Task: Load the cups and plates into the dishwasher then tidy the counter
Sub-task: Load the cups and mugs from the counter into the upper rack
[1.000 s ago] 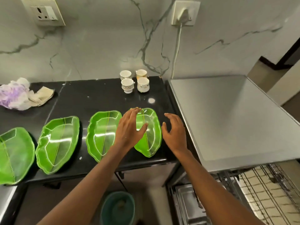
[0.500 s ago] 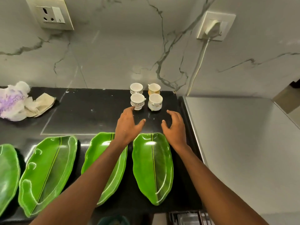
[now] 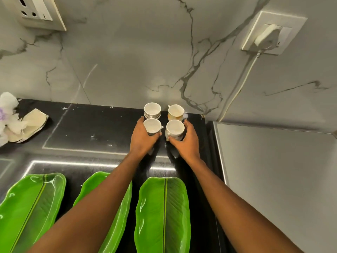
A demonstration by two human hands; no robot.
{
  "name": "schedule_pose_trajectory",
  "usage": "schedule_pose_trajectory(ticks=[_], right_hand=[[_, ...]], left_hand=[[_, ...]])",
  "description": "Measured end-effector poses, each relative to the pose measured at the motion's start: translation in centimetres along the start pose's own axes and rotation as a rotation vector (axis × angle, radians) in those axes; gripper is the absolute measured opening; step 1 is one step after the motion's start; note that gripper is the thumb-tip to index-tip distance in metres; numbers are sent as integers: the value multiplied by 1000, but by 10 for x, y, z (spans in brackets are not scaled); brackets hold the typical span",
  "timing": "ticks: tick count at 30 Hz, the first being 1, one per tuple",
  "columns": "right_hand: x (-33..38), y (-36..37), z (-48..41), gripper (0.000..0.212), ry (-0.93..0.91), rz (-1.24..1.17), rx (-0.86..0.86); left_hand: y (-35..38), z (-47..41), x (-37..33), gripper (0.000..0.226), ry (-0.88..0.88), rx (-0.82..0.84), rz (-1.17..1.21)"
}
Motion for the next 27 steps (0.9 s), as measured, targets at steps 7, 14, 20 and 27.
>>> schedule_pose_trajectory(ticks=[7,14,20,27], right_hand=[[-8,8,-3,65,34,-10,0],[1,-13,36,69,-3,-36,-27],[23,-34,91,73,-34,-43,-115],[42,-64,177,71,-40,-57,-218]], left_hand=[[-3,3,7,68,13,-62,11],[-26,44,10,73,74,-124,99],[-45,95,7,76,148,-119,122],[-65,171,6,83,216,-88,173]])
Point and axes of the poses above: each hand's wrist, its own z-axis away from the middle knuckle, its own y-axis out of the palm, x = y × z, the point moved 5 cm from there along -z, towards the middle knuckle, and after that the axes turned 3 degrees about -z, right-handed, at the moved point
